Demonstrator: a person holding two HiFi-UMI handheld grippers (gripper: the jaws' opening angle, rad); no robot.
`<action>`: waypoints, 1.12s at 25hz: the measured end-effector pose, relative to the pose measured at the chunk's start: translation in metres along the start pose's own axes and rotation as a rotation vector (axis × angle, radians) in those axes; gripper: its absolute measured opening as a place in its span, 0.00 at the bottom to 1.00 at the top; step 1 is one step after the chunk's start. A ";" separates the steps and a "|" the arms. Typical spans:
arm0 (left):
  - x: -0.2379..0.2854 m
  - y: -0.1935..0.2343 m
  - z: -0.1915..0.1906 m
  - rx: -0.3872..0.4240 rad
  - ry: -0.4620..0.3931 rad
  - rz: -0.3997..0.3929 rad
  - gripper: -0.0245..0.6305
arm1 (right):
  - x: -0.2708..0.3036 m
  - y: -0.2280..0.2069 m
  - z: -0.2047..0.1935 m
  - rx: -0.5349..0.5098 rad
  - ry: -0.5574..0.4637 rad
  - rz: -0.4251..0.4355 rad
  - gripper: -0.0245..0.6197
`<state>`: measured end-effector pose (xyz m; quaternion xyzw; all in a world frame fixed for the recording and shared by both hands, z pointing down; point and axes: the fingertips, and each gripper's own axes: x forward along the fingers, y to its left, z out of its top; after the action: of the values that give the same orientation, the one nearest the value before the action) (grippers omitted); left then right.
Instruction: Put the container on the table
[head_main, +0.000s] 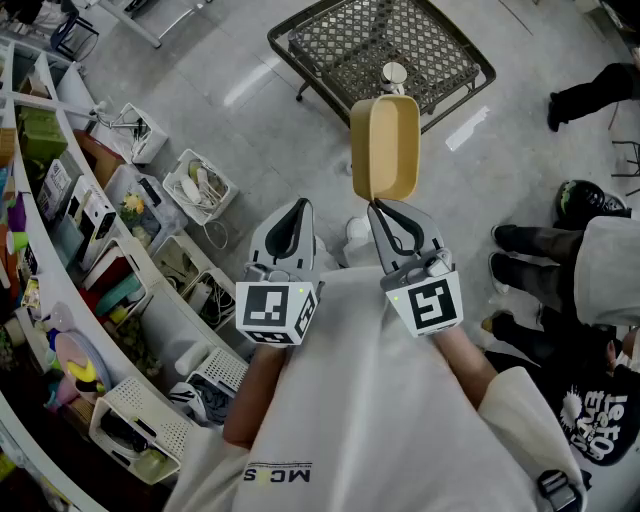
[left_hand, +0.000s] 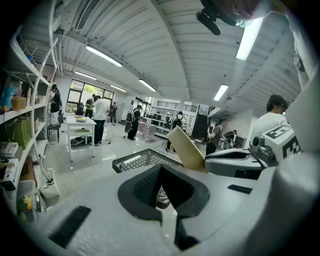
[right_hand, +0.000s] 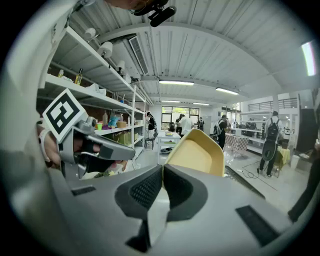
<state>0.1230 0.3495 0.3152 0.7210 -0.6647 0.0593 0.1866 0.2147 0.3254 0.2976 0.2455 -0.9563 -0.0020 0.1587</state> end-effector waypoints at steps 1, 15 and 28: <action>-0.001 -0.004 0.001 0.002 -0.003 0.006 0.07 | -0.003 -0.004 0.002 0.009 -0.011 -0.004 0.08; -0.007 -0.020 0.004 -0.005 -0.023 0.114 0.07 | -0.023 -0.045 -0.012 0.089 -0.035 0.019 0.08; 0.030 -0.022 0.005 -0.010 -0.013 0.178 0.07 | 0.010 -0.092 -0.013 0.081 -0.067 0.073 0.08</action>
<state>0.1473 0.3208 0.3159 0.6585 -0.7276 0.0679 0.1800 0.2534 0.2406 0.3058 0.2167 -0.9687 0.0342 0.1164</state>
